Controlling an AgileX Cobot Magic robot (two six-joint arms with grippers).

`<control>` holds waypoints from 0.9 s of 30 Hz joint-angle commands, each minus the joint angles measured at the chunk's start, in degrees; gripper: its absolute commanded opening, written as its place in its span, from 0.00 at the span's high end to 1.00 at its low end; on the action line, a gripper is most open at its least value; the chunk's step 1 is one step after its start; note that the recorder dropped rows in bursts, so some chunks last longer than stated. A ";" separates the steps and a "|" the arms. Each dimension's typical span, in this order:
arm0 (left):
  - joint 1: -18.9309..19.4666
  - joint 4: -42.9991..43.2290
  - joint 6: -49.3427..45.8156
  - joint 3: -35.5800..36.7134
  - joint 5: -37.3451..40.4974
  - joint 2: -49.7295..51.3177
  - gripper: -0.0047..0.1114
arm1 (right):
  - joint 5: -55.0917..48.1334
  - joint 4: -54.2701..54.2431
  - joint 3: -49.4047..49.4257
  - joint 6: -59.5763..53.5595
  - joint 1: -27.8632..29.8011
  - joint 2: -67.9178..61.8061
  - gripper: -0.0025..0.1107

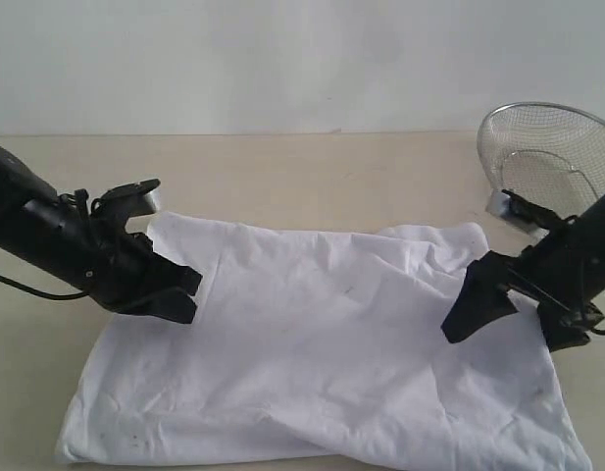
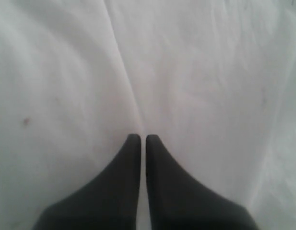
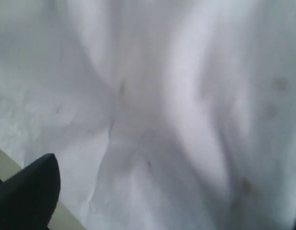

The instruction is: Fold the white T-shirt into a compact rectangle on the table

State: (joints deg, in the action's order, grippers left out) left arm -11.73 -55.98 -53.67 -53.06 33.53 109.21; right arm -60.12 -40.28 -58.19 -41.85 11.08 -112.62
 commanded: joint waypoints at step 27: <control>-0.28 -0.33 1.41 -0.30 3.17 0.23 0.92 | 12.41 7.40 -4.59 0.90 -1.28 2.53 0.98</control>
State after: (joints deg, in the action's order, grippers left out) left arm -11.73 -55.32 -52.62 -53.06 35.87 109.44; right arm -44.46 -34.02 -61.24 -40.92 8.95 -112.09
